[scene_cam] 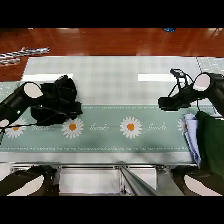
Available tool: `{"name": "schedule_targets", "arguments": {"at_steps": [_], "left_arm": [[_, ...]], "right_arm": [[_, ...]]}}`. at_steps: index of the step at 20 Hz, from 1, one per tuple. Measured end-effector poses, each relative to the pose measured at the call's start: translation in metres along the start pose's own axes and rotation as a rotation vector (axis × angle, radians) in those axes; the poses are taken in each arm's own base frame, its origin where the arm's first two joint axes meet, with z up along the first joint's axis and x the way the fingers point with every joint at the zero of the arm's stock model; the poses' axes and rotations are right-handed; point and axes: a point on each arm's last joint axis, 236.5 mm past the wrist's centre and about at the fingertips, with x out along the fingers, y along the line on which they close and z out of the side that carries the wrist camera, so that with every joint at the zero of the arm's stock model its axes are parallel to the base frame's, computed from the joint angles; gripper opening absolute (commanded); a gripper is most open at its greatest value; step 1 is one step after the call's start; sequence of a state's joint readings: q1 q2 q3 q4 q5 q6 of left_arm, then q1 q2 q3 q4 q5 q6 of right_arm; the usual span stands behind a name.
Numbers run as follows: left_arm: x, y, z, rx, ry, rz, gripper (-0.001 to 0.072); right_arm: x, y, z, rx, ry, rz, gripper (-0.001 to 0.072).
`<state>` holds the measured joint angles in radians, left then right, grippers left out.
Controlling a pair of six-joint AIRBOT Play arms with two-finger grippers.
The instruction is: Fold the shirts.
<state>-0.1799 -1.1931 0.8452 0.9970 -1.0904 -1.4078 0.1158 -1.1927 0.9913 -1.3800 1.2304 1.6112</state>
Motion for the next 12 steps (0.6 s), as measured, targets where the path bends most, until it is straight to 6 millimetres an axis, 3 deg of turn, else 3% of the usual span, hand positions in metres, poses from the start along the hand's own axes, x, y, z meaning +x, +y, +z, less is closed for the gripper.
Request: {"name": "schedule_targets", "arguments": {"at_steps": [12], "left_arm": [[0.0001, -0.0011, 0.0040, -0.005, -0.017, -0.005, 0.0021]], "right_arm": [[0.0000, 0.0000, 0.0000, 0.000, 0.000, 0.000, 0.0020]]}}
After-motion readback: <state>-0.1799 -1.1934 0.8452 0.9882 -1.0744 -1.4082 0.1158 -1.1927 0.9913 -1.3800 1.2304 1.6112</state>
